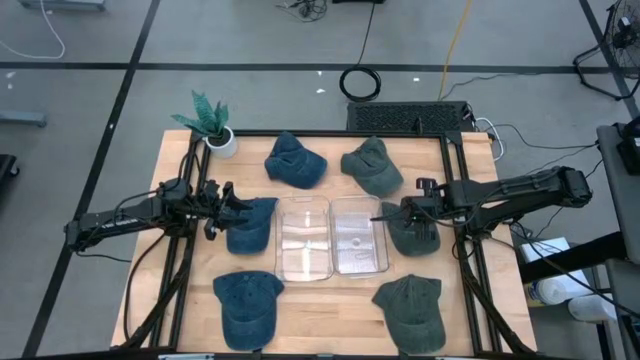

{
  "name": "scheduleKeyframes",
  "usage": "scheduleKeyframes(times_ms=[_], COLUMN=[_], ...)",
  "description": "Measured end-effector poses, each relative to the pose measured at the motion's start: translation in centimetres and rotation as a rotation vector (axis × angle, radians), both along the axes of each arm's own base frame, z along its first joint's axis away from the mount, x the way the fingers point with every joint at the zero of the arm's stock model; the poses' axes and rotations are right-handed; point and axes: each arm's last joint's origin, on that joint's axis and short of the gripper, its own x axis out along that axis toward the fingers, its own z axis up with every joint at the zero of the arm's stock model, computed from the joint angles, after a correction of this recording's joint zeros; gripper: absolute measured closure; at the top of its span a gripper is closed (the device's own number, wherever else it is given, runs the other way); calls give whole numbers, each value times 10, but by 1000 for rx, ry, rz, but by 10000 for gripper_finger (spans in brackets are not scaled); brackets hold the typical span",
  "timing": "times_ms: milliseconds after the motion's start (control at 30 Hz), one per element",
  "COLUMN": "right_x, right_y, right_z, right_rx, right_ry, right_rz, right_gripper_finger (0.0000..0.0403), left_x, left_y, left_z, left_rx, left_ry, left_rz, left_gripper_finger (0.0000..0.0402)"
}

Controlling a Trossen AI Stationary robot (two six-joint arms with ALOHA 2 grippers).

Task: Pick & Place hat
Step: Put the middle gray cap into the right transparent bin

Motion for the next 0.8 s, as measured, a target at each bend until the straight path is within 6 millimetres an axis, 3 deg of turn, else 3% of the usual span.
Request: scheduleKeyframes(times_ms=[367, 800], right_x=[-1, -18], right_y=[0, -1], right_z=[16, 39], right_rx=[10, 32], right_ry=[-63, -179], right_rz=[-32, -88], right_gripper_finger=[403, 403], left_x=[0, 0], left_y=[0, 0], left_z=[0, 0], left_rx=[0, 0], left_ry=[0, 0], left_rz=[0, 0], left_gripper_finger=[174, 174])
